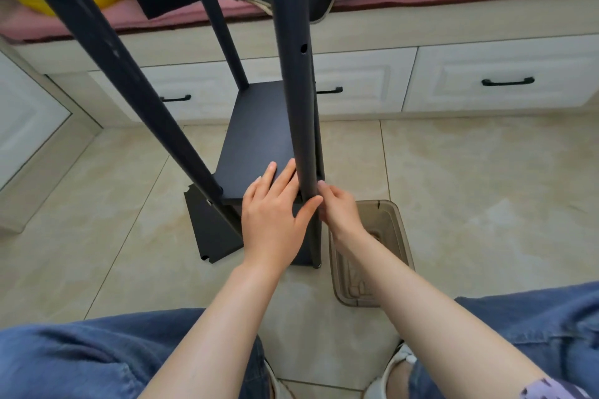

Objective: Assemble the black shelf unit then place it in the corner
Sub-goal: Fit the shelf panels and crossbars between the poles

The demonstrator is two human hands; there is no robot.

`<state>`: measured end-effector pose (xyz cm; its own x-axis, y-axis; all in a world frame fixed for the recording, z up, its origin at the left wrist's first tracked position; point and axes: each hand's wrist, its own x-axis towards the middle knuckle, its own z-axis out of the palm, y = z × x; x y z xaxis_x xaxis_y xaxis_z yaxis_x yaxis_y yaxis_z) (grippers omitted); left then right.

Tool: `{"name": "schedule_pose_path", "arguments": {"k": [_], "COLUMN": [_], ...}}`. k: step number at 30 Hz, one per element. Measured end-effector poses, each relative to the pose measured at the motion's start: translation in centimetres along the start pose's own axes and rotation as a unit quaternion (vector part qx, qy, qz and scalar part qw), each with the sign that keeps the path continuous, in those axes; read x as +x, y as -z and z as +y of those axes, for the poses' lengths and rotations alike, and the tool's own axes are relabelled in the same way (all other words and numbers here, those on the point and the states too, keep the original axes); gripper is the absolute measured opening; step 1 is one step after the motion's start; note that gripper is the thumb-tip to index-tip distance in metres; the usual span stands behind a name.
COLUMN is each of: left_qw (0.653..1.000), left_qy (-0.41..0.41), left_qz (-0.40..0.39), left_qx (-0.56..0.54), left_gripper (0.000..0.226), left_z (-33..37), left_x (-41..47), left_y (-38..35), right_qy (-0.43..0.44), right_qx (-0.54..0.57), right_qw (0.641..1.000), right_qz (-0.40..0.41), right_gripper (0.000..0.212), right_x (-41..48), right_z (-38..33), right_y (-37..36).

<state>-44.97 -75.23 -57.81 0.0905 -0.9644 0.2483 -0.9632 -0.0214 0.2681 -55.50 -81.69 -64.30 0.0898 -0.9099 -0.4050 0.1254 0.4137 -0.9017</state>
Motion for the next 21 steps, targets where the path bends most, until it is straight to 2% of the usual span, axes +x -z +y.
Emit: {"name": "schedule_pose_path", "arguments": {"k": [5, 11, 15, 17, 19, 21], "left_qw": [1.0, 0.999, 0.999, 1.0, 0.999, 0.994], "left_qy": [-0.002, 0.003, 0.003, 0.012, 0.036, 0.077], "left_qz": [-0.027, -0.027, -0.028, 0.001, 0.019, 0.0], "left_qx": [0.011, 0.017, 0.027, 0.005, -0.033, -0.073], "left_gripper": [0.064, 0.078, 0.056, 0.045, 0.048, 0.051], "left_z": [-0.3, -1.6, -3.5, -4.5, -5.6, -6.9], "left_x": [0.5, 1.2, 3.1, 3.7, 4.1, 4.1], "left_y": [0.5, 2.1, 4.4, 5.7, 6.7, 7.3], "right_qy": [0.012, 0.044, 0.071, 0.077, 0.07, 0.061], "right_qx": [-0.058, -0.088, -0.087, -0.084, -0.078, -0.065], "right_qw": [0.998, 0.995, 0.992, 0.992, 0.992, 0.992], "right_qz": [-0.031, -0.035, -0.059, -0.063, -0.072, -0.087], "right_gripper": [0.027, 0.026, 0.028, 0.029, 0.028, 0.027], "right_x": [0.4, 1.3, 2.0, 2.2, 2.4, 2.6], "right_z": [0.0, -1.1, -3.3, -4.3, -4.9, -4.9], "right_y": [-0.8, -2.5, -4.2, -5.4, -6.7, -8.0]}}
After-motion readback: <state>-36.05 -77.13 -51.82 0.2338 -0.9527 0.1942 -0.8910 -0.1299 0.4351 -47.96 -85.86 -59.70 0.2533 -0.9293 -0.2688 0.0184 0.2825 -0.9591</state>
